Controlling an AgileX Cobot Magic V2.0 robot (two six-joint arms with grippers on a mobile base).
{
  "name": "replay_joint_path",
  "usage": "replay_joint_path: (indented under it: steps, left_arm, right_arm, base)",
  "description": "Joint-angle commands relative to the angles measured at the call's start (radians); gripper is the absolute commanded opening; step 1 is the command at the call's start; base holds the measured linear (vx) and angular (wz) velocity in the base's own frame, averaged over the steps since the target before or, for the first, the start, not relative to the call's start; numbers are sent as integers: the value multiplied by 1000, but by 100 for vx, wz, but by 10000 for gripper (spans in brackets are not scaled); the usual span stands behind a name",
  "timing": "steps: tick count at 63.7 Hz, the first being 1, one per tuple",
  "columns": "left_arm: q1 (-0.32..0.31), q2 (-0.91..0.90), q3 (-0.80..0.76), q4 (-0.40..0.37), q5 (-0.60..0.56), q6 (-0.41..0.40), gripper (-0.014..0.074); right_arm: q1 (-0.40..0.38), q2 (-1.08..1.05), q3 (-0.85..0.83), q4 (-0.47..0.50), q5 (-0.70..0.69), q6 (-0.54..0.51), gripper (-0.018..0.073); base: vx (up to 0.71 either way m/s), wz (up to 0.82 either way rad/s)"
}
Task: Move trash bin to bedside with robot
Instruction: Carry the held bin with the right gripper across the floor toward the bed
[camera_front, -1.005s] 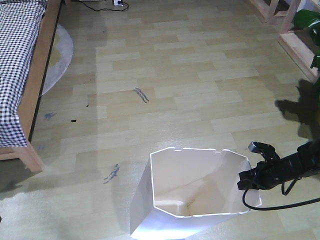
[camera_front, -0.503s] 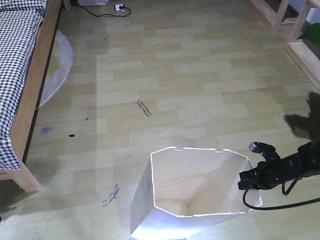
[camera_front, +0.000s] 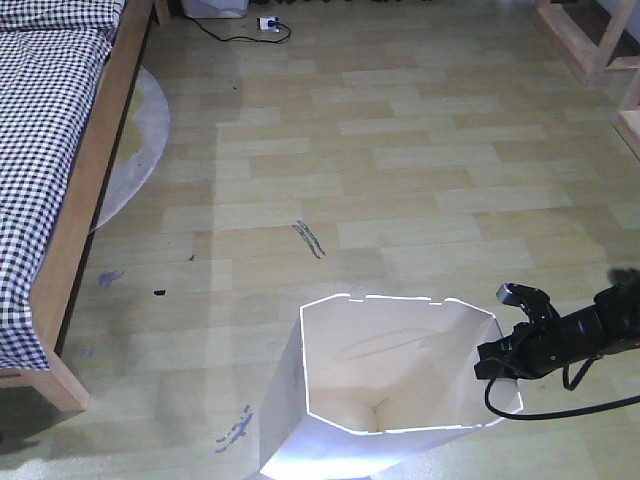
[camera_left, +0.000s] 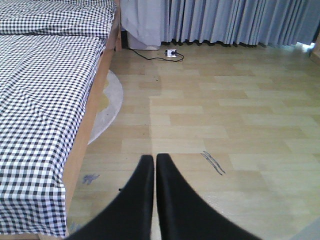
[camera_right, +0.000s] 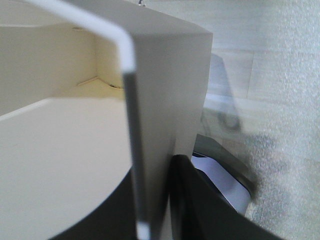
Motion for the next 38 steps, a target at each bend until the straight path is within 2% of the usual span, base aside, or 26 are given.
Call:
replay_joint_path:
  steps: [1, 38]
  left_arm:
    - [-3, -14, 3, -2, -66, -4, -6]
    - [-3, -14, 3, -2, -66, -4, -6]
  right_arm:
    - [-1, -77, -3, 30, 245, 3, -5]
    - [-1, -77, -3, 30, 245, 3, -5]
  base:
    - [22, 10]
    - [25, 4]
